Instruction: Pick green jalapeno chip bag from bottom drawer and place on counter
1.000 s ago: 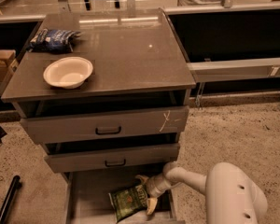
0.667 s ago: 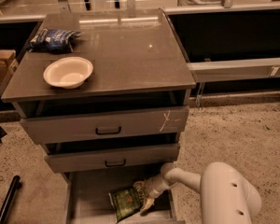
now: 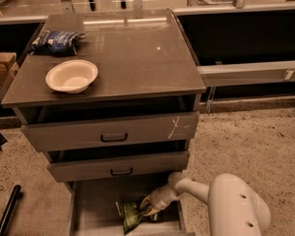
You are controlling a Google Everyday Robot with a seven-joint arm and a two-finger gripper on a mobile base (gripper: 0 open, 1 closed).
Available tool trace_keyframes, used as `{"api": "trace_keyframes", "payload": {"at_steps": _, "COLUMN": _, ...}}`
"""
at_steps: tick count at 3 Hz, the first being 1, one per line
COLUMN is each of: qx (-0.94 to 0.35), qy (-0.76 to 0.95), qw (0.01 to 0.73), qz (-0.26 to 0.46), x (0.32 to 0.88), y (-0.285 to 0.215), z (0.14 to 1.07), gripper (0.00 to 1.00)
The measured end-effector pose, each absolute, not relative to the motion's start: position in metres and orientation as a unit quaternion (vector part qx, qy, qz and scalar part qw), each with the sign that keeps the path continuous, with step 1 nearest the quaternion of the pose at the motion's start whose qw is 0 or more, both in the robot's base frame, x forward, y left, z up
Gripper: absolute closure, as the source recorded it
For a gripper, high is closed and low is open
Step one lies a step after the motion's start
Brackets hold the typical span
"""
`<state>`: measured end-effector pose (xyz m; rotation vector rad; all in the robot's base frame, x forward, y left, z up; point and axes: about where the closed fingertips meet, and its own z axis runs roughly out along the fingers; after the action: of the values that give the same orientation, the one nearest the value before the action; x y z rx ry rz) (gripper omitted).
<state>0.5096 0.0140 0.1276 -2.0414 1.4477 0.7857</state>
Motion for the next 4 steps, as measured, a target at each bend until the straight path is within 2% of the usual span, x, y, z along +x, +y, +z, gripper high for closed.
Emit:
{"api": "trace_keyframes", "payload": {"at_steps": 1, "qx": -0.74, "qy": 0.507, "qw": 0.313, "qz": 0.312, "x": 0.504, "y": 0.021, "z": 0.151, "gripper": 0.96}}
{"api": "trace_keyframes", "payload": {"at_steps": 2, "qx": -0.739, "qy": 0.446, "qw": 0.42, "qz": 0.279, "x": 0.503, "y": 0.001, "z": 0.23, "gripper": 1.0}}
{"api": "trace_keyframes", "payload": {"at_steps": 4, "qx": -0.772, "qy": 0.367, "qw": 0.479, "qz": 0.2, "x": 0.471, "y": -0.03, "z": 0.408, "gripper": 1.0}}
